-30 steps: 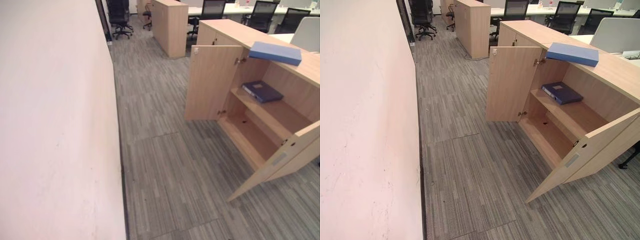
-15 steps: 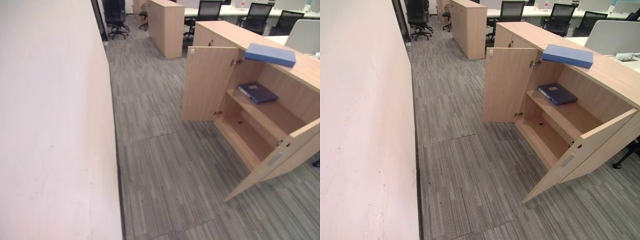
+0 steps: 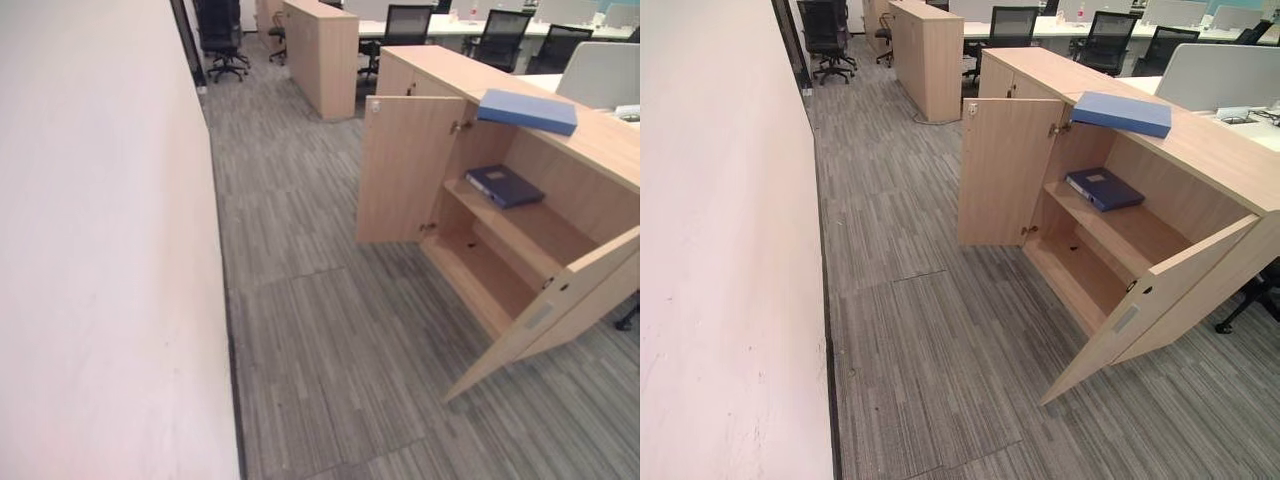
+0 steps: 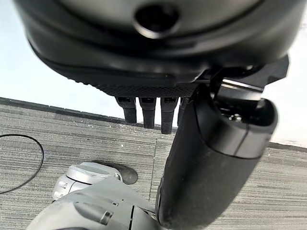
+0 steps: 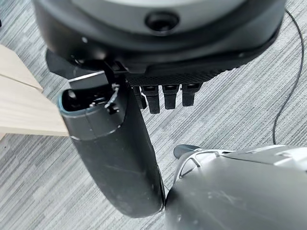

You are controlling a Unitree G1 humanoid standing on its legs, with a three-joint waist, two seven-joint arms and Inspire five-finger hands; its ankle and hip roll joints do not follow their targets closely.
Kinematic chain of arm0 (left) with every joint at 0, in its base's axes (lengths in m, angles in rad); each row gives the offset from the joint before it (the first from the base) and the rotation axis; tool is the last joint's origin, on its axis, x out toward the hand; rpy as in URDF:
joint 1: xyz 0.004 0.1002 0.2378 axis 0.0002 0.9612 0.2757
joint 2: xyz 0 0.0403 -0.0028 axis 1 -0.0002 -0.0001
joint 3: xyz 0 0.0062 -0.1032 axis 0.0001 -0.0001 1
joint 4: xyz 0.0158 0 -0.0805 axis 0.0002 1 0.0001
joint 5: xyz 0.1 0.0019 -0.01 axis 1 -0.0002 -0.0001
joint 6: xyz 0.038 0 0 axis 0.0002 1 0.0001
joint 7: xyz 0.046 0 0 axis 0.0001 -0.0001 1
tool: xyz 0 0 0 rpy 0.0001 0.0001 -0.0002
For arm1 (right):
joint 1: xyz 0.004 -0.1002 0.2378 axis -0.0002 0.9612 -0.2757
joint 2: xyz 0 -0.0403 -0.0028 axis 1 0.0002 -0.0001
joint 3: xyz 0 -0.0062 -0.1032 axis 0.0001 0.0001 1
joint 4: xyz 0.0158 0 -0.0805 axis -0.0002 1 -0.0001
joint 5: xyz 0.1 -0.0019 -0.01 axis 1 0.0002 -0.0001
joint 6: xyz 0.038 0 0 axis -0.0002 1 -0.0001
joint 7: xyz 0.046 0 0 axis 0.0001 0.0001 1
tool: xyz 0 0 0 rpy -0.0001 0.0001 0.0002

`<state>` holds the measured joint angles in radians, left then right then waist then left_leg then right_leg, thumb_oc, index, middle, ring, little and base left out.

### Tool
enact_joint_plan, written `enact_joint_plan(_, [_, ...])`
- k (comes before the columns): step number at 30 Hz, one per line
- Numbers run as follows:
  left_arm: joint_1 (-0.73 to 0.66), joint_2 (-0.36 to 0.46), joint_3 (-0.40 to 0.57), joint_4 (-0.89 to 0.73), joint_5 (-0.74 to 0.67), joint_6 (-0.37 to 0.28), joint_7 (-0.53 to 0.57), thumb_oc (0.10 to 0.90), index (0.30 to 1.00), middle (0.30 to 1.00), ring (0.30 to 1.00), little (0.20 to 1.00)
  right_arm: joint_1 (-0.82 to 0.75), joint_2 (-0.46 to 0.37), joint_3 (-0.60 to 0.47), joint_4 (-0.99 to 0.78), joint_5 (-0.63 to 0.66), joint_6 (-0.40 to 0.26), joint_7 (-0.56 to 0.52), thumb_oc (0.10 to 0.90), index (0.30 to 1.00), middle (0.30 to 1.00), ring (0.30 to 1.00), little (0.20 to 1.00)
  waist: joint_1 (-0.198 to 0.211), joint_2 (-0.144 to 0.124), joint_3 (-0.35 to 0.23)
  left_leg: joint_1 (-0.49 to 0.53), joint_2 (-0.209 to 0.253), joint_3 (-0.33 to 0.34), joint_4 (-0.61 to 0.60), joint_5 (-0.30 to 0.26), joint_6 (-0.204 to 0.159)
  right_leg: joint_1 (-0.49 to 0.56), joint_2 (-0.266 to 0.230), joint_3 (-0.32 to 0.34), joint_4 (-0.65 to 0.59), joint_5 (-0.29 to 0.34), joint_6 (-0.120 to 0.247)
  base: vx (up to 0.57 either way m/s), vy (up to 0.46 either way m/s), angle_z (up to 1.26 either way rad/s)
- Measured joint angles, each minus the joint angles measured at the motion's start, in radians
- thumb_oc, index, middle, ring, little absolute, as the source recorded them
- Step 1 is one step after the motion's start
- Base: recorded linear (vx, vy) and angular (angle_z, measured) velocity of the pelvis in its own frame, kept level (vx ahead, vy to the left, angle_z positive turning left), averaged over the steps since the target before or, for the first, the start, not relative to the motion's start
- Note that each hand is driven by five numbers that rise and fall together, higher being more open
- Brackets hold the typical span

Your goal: Put the empty folder in the office cabinet

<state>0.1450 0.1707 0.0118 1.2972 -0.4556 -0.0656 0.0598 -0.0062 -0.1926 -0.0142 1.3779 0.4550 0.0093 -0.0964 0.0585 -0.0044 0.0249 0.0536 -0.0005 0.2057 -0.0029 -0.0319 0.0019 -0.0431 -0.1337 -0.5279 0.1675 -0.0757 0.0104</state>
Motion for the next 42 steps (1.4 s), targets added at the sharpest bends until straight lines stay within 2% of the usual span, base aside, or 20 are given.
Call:
enact_joint_plan(5, [-0.005, -0.001, -0.014, 0.010, 0.003, 0.000, 0.001, 0.800, 0.900, 0.900, 0.900, 0.900, 0.003, -0.001, 0.001, 0.000, 0.000, -0.001, -0.004, 0.800, 0.900, 0.900, 0.900, 0.900, -0.003, 0.007, -0.006, 0.001, 0.002, 0.007, 0.001, 0.000, 0.000, -0.002, 0.003, 0.005, 0.000, 0.000, -0.001, 0.01, -0.008, -0.03])
enact_joint_plan(16, [-0.012, 0.002, -0.058, 0.021, 0.116, -0.002, 0.023, 0.800, 0.900, 0.900, 0.900, 0.900, 0.001, -0.001, 0.002, 0.000, 0.000, -0.001, -0.019, 0.800, 0.900, 0.900, 0.900, 0.900, -0.002, 0.014, -0.011, 0.000, 0.003, 0.011, 0.000, -0.003, 0.002, -0.007, 0.003, 0.011, 0.007, -0.004, -0.007, 0.00, 0.000, 0.00])
enact_joint_plan(42, [-0.008, 0.000, -0.068, 0.021, 0.118, -0.002, 0.018, 0.800, 0.900, 0.900, 0.900, 0.900, 0.000, -0.004, 0.009, 0.000, -0.002, -0.003, -0.021, 0.800, 0.900, 0.900, 0.900, 0.900, -0.002, 0.022, -0.008, 0.001, 0.003, 0.009, 0.001, -0.003, 0.002, -0.004, 0.003, 0.010, 0.007, -0.006, -0.008, 0.00, 0.000, 0.00])
